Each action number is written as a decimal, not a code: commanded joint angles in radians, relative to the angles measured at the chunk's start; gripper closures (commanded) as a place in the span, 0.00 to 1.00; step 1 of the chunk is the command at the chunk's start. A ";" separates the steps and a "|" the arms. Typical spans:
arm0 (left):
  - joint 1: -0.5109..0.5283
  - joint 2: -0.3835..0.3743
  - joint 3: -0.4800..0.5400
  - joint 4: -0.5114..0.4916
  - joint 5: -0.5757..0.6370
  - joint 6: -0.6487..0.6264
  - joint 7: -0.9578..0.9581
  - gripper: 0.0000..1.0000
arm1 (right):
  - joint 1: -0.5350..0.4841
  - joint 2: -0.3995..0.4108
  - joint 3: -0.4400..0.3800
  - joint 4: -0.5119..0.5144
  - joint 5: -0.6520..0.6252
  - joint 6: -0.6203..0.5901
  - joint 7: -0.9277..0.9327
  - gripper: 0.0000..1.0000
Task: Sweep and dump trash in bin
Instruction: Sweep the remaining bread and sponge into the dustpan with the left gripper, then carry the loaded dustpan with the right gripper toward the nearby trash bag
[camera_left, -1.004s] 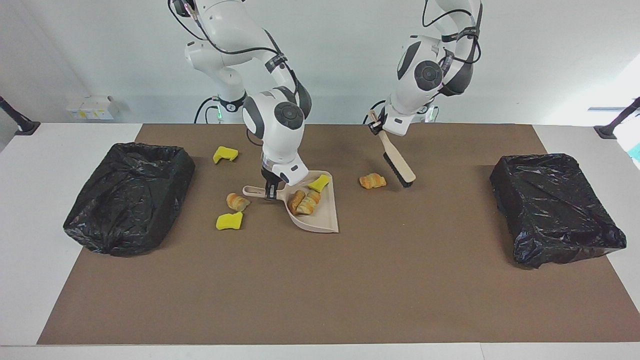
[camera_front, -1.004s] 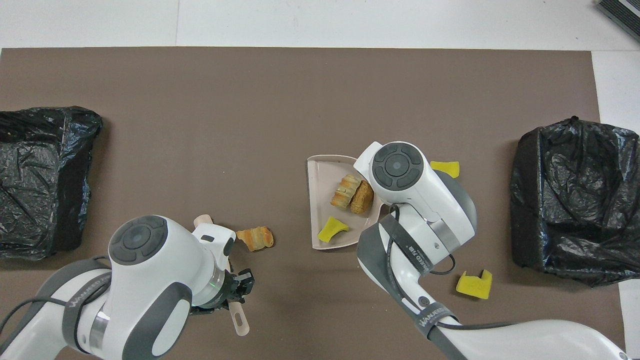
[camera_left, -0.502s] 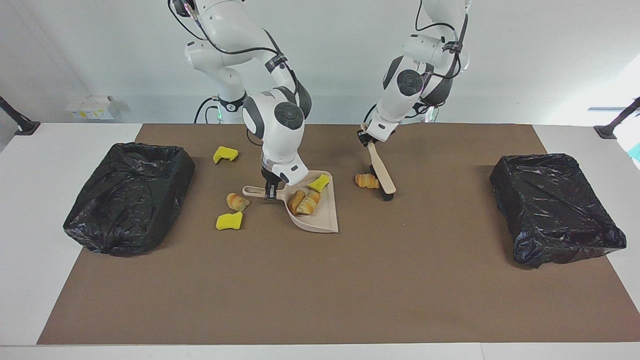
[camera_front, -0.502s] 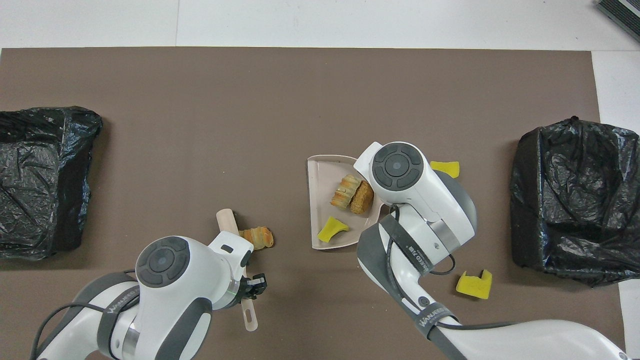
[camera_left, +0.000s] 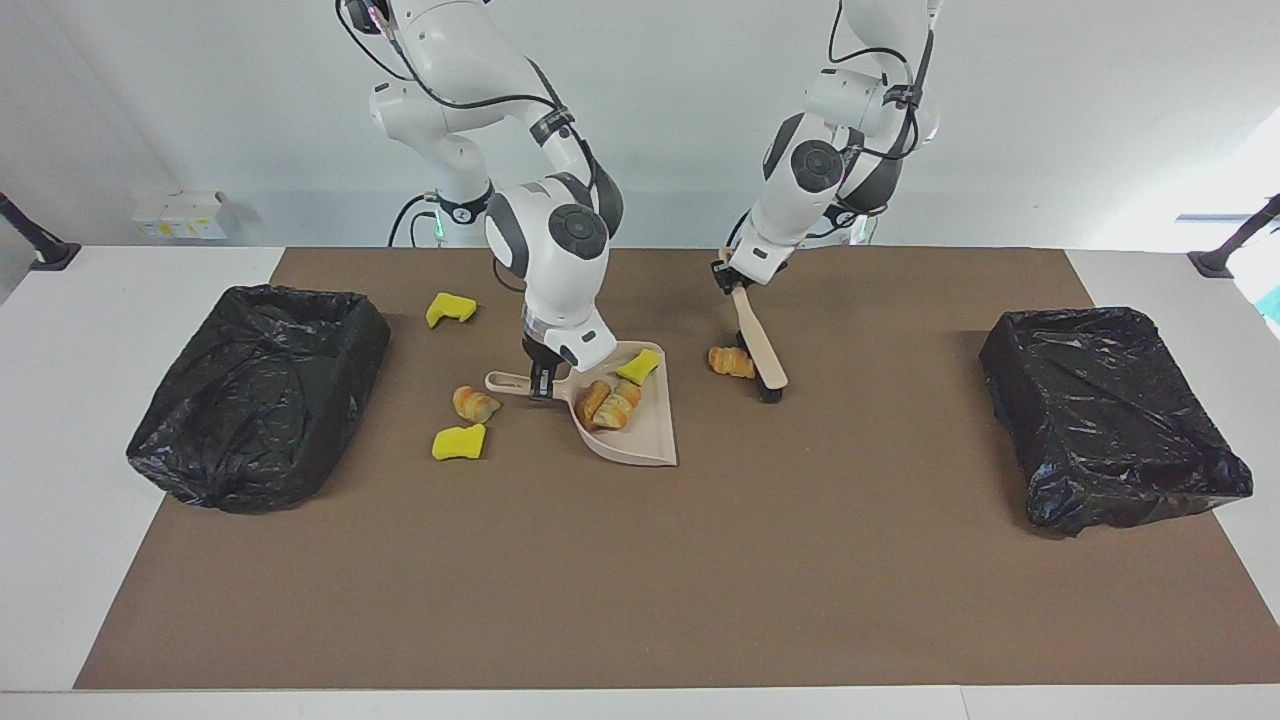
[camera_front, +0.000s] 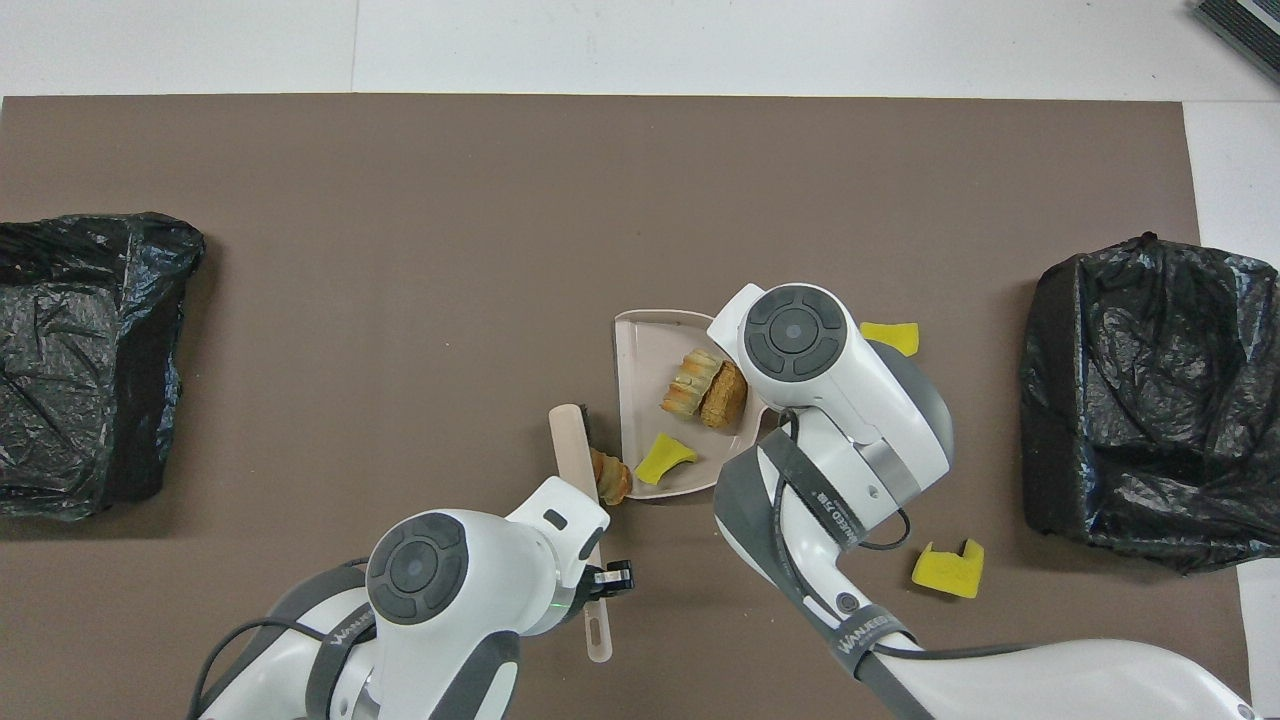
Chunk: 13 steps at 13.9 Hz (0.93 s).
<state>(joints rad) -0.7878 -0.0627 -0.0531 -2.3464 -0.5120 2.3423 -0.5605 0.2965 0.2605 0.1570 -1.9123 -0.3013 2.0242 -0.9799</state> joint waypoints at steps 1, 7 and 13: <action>-0.028 0.055 0.012 0.062 -0.086 0.025 0.024 1.00 | 0.003 0.003 0.004 -0.025 -0.013 0.039 0.044 1.00; 0.024 0.064 0.021 0.127 -0.128 0.098 0.030 1.00 | 0.001 0.003 0.004 -0.024 -0.013 0.036 0.044 1.00; 0.100 0.034 0.029 0.145 -0.004 -0.021 0.016 1.00 | -0.014 0.008 0.004 -0.021 0.007 0.039 0.049 1.00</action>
<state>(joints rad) -0.7119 -0.0111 -0.0248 -2.2258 -0.5835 2.3797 -0.5422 0.2940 0.2609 0.1562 -1.9146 -0.2987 2.0242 -0.9709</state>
